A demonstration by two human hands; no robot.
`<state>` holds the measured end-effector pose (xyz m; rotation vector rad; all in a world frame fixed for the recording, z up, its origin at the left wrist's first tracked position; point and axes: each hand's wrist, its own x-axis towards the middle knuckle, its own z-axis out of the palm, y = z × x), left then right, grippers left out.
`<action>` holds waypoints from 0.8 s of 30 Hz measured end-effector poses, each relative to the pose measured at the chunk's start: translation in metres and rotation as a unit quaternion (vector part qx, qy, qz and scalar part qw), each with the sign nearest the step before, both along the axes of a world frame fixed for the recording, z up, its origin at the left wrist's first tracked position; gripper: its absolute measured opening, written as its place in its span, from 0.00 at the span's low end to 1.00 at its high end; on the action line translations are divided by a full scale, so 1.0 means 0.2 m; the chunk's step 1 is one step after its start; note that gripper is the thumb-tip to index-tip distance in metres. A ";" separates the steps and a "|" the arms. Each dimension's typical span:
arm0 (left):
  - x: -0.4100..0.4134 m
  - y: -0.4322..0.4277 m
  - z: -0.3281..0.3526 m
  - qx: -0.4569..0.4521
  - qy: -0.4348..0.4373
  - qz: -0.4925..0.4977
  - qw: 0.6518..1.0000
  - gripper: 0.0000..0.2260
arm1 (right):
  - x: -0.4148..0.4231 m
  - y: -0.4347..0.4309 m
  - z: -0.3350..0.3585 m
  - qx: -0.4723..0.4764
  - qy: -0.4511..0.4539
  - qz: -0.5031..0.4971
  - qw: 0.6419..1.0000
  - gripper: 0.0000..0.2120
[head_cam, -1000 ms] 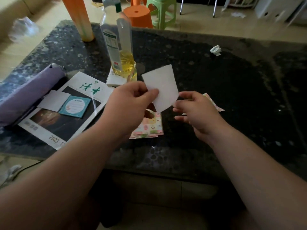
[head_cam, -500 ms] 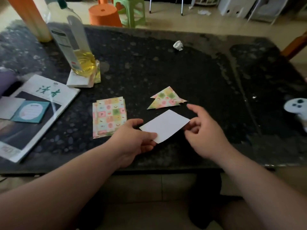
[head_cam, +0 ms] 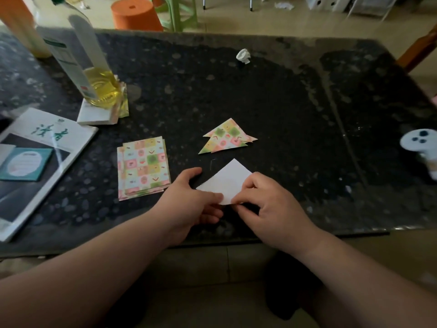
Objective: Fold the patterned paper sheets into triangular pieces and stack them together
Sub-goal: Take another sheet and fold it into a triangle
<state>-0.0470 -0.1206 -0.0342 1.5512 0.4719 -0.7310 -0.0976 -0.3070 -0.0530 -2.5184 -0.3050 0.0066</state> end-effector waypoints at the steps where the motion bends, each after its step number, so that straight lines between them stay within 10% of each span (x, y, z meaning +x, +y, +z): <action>1: 0.01 0.01 0.01 0.060 -0.041 -0.049 0.996 0.35 | 0.01 0.00 0.00 0.011 0.015 -0.010 1.000 0.04; 5: 0.05 0.11 0.04 0.323 -0.280 -0.247 0.870 0.17 | 0.05 -0.02 0.01 0.028 0.100 -0.041 0.994 0.04; 9: 0.01 0.16 -0.01 0.310 -0.386 -0.357 0.792 0.15 | 0.08 -0.02 0.00 0.042 0.183 -0.085 0.979 0.06; 18: 0.02 0.15 -0.10 0.315 -0.404 -0.390 0.765 0.16 | 0.13 0.05 0.04 0.038 0.225 -0.143 0.963 0.03; 24: 0.00 0.13 -0.10 0.331 -0.378 -0.438 0.745 0.32 | 0.13 0.02 0.12 -0.087 0.213 -0.048 0.972 0.19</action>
